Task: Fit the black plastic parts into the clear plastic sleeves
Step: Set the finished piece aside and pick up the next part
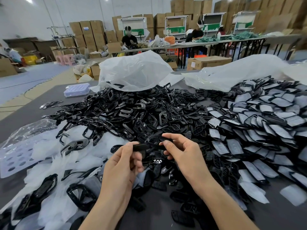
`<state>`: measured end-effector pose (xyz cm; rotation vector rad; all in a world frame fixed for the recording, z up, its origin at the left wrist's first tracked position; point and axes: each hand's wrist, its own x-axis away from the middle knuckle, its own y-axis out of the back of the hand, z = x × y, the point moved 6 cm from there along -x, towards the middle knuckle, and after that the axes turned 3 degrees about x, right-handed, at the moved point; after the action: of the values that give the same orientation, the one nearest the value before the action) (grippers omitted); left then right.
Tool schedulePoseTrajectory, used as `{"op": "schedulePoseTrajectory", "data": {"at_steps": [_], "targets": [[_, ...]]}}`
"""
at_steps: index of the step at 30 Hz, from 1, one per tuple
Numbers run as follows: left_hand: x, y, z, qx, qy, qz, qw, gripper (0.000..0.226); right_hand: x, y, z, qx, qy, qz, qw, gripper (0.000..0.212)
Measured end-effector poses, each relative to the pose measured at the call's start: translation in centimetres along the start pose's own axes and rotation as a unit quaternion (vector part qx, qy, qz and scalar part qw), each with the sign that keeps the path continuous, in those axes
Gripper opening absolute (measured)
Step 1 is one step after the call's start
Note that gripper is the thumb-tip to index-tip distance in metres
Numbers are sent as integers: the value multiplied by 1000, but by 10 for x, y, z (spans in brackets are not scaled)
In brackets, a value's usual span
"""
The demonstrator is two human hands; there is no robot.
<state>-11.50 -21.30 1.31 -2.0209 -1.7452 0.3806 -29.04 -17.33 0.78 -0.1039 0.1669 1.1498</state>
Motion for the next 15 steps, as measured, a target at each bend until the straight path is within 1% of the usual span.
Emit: {"op": "schedulePoseTrajectory", "data": {"at_steps": [3,5,6,7,9,10,12,15], "targets": [[-2,1,2,-4,1,11,1000,18,0,-2,-1,8,-1,5,1000,20],[-1,-1,-2,-71,-40,29,996,15,0,-2,-1,16,1,7,1000,21],[0,-2,-5,-130,-76,41,988,14,0,-2,-1,23,3,7,1000,21],[2,-3,-8,-201,-118,48,971,14,0,-2,-1,33,6,6,999,22],[5,-5,-11,-339,-194,56,919,20,1,-3,-1,58,12,8,998,23],[7,-6,-12,-380,-219,58,897,20,1,-4,-2,77,16,9,997,23],[10,-6,-12,-412,-242,60,877,21,3,-5,-2,121,32,5,992,21],[9,-5,-11,-411,-254,51,874,24,3,-5,0,126,44,1,991,10]]}}
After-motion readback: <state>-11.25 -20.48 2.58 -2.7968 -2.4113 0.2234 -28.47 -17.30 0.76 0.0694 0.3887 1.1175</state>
